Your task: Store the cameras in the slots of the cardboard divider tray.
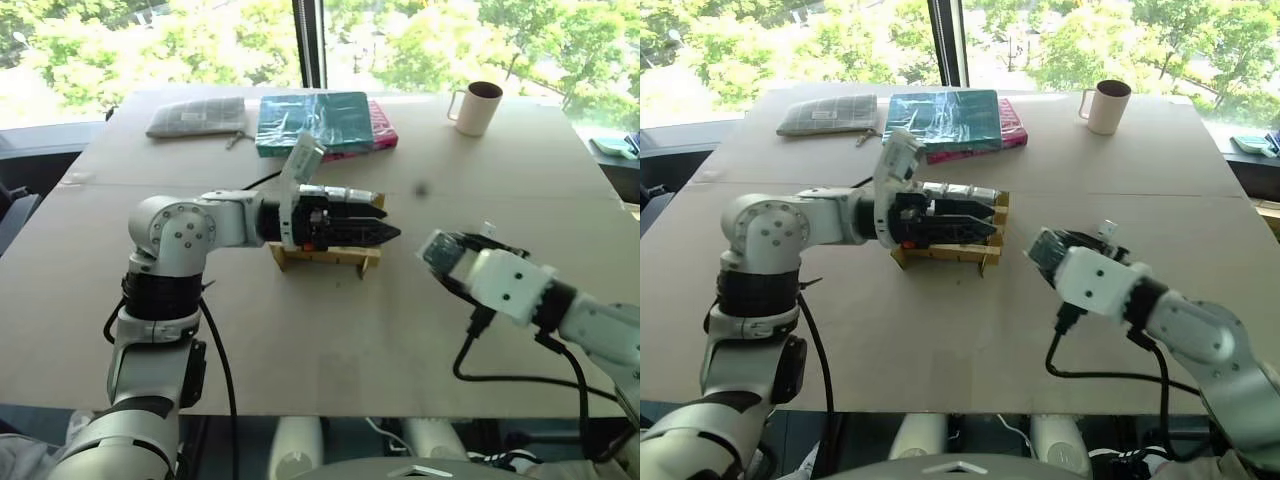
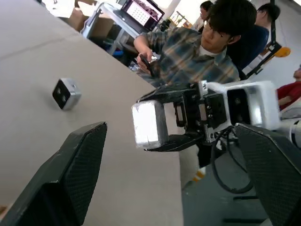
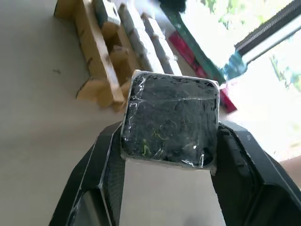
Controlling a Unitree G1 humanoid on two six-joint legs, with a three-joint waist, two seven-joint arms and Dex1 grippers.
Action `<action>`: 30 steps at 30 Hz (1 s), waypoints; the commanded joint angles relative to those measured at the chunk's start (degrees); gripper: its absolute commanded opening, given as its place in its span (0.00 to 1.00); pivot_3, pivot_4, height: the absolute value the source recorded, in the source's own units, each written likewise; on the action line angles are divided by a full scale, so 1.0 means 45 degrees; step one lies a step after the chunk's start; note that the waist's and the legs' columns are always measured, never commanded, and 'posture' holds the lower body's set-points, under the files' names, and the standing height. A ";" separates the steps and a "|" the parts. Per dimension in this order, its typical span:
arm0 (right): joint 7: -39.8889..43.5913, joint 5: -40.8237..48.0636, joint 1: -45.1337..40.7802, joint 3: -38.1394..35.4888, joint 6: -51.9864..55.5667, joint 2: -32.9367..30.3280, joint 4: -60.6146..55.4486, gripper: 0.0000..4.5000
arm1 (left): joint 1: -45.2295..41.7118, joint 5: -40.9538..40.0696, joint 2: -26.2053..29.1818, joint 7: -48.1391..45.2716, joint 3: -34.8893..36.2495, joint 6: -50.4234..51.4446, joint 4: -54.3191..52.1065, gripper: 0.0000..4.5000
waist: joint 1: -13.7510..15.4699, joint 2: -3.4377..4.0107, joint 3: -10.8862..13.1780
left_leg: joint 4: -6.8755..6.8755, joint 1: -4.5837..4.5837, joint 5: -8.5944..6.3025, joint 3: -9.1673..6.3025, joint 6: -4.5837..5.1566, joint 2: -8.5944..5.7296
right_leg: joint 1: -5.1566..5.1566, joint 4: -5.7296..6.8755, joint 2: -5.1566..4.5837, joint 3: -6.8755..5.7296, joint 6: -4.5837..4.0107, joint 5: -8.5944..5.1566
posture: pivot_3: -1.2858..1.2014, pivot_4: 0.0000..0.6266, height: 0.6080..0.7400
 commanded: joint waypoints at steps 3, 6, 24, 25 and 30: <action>0.0681 -0.0234 -0.1359 0.0650 -0.0209 0.0171 -0.0062 0.44 | -0.0239 -0.0078 -0.0262 0.0225 0.0188 0.0155 -0.0026 1.00 | 0.0209 -0.0025 0.0014 | -0.0009 -0.0018 -0.0001 -0.0009 -0.0002 -0.0007 | -0.0002 -0.0007 -0.0013 0.0007 -0.0017 -0.0007 | 0.52 0.24 1.00; 0.0940 -0.0194 -0.1654 0.0706 -0.0167 0.0234 0.0004 0.44 | -0.0227 0.0152 -0.0321 0.0290 0.0143 -0.0107 0.0018 1.00 | 0.0230 -0.0029 0.0018 | -0.0011 -0.0033 -0.0002 -0.0007 -0.0001 -0.0033 | -0.0002 -0.0019 -0.0039 0.0005 -0.0018 -0.0010 | 0.52 0.24 1.00; 0.0807 -0.0134 -0.1166 0.0076 0.0832 0.1323 -0.0304 0.97 | 0.0075 0.1897 0.0107 -0.0761 -0.0286 -0.2560 -0.0065 0.17 | 0.0196 -0.0041 0.0027 | -0.0011 -0.0032 -0.0002 -0.0012 0.0000 -0.0047 | -0.0002 -0.0010 -0.0058 0.0001 -0.0013 -0.0010 | 0.52 0.24 1.00; 0.0763 0.0203 -0.0735 -0.0405 0.0938 0.1491 -0.0459 0.97 | 0.0027 0.2382 0.0425 -0.1269 -0.0428 -0.3300 0.0076 0.17 | 0.0211 -0.0044 0.0029 | -0.0011 -0.0033 -0.0002 -0.0013 -0.0001 -0.0047 | -0.0002 -0.0010 -0.0058 0.0001 -0.0013 -0.0011 | 0.52 0.24 1.00; 0.1096 0.3966 0.1097 -0.3926 0.2178 0.2989 -0.1133 0.97 | -0.0988 0.5057 0.2317 -0.5097 -0.1980 -0.6994 0.2134 0.17 | 0.0210 -0.0040 0.0032 | -0.0035 -0.0028 -0.0002 -0.0008 -0.0002 -0.0051 | -0.0003 -0.0017 -0.0059 -0.0006 -0.0020 -0.0009 | 0.52 0.24 1.00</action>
